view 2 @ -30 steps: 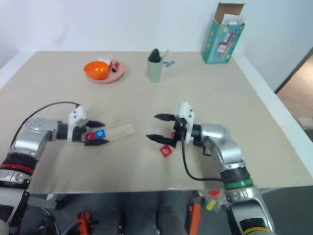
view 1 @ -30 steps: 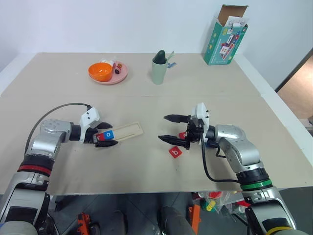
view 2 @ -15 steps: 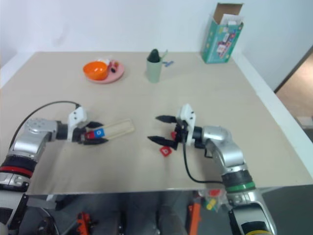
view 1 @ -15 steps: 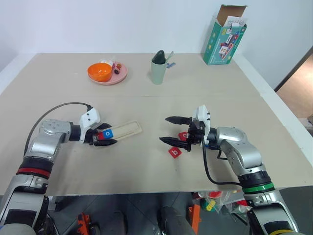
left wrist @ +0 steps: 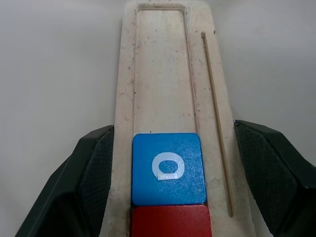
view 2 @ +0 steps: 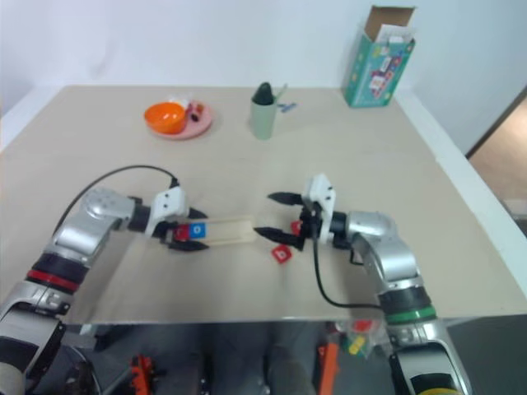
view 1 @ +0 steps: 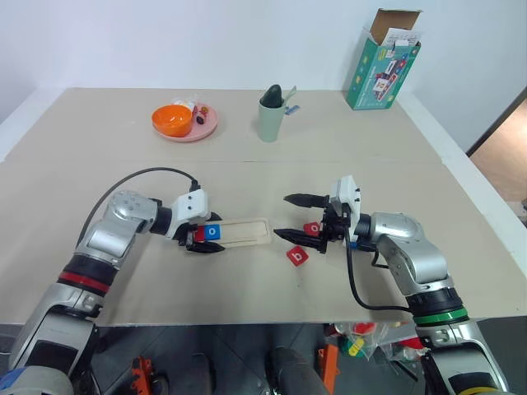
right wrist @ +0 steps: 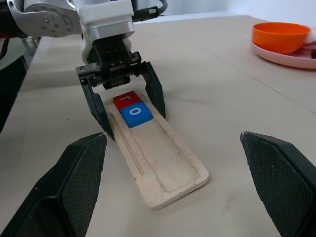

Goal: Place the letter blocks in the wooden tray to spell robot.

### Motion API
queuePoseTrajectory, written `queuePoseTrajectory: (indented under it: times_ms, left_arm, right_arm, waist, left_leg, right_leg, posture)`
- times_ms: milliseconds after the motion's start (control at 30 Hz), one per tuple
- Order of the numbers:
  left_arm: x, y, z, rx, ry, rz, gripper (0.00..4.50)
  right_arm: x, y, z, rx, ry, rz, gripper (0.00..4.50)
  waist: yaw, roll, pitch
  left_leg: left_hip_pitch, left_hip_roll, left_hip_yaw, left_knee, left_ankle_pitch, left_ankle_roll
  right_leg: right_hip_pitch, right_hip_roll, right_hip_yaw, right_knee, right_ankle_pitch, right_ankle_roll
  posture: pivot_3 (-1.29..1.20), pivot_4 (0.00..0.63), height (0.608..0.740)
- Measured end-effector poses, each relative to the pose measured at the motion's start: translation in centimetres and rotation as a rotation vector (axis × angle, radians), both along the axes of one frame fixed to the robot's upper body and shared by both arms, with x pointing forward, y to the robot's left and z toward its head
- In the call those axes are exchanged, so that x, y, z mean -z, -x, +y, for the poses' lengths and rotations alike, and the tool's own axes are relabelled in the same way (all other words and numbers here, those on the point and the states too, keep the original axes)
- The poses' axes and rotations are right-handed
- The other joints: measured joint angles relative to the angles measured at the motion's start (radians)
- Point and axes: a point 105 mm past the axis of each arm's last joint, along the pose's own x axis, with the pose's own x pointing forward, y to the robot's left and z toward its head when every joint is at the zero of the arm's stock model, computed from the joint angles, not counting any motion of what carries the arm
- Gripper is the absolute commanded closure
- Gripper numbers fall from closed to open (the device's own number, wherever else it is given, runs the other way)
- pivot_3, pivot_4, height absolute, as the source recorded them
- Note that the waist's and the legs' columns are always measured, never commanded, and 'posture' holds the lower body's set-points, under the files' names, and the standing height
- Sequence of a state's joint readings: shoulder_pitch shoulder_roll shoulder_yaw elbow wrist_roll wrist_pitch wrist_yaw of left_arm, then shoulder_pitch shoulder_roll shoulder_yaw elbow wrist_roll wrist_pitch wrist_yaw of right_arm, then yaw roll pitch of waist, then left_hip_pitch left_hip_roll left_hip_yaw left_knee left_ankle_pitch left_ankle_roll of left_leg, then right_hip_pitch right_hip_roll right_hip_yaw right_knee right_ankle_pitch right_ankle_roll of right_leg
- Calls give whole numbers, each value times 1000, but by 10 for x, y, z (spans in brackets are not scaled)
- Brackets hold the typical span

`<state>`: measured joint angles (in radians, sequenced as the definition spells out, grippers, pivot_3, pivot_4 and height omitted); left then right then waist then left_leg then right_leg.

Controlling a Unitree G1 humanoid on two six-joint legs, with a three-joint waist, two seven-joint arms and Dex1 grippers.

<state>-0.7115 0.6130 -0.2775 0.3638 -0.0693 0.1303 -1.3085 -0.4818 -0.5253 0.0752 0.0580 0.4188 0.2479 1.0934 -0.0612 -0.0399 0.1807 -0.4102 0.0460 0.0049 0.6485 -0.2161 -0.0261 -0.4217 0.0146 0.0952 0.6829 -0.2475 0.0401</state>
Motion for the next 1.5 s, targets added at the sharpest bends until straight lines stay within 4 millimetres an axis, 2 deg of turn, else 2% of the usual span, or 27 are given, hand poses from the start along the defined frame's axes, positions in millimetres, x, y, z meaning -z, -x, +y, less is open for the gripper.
queuePoseTrajectory:
  times_ms: [400,733,800,833,1133,1267,1367,1500]
  left_arm:
    - [0,-10,-19,90,-2,28,1311]
    - [0,-14,-23,135,-22,40,1311]
    - [0,-15,-24,135,-25,41,285]
    - [1,-16,-24,132,-32,41,10]
    - [-1,-16,-21,129,-39,43,10]
    - [-13,-10,-7,132,-53,8,10]
    - [-30,-4,6,121,-25,-42,10]
    - [-52,19,9,157,82,-129,10]
  right_arm:
    - [4,6,-3,21,3,8,0]
    - [6,8,-4,24,1,12,0]
    - [6,9,-4,24,1,14,0]
    - [6,9,-4,24,1,13,0]
    - [6,9,-4,21,4,14,0]
    - [6,10,-7,8,26,10,0]
    - [5,11,-15,12,56,17,0]
    - [-2,23,-21,60,16,13,0]
  waist:
    - [8,0,0]
    - [12,0,0]
    - [13,0,0]
    - [13,0,0]
    - [12,1,0]
    - [11,1,1]
    - [12,2,1]
    - [14,2,1]
  left_leg:
    - [-2,0,-1,3,0,0]
    - [-3,0,-2,4,0,0]
    - [-3,0,-2,4,0,0]
    - [-3,0,-2,4,0,0]
    - [-3,0,-3,4,0,0]
    - [-4,1,-3,4,0,0]
    - [-5,1,-3,4,0,0]
    - [-6,1,-4,3,0,0]
  right_leg:
    - [0,1,0,0,1,0]
    - [0,1,-1,0,1,0]
    - [0,1,-1,0,1,1]
    - [0,1,-1,0,1,1]
    - [-1,1,-1,0,1,0]
    - [-2,1,-1,0,1,0]
    - [-2,1,-2,0,1,1]
    - [-2,0,-3,0,0,0]
  posture:
    - [0,150,740]
    - [0,150,740]
    - [0,150,740]
    - [0,150,740]
    - [0,150,740]
    - [0,150,740]
    - [0,150,740]
    - [0,150,740]
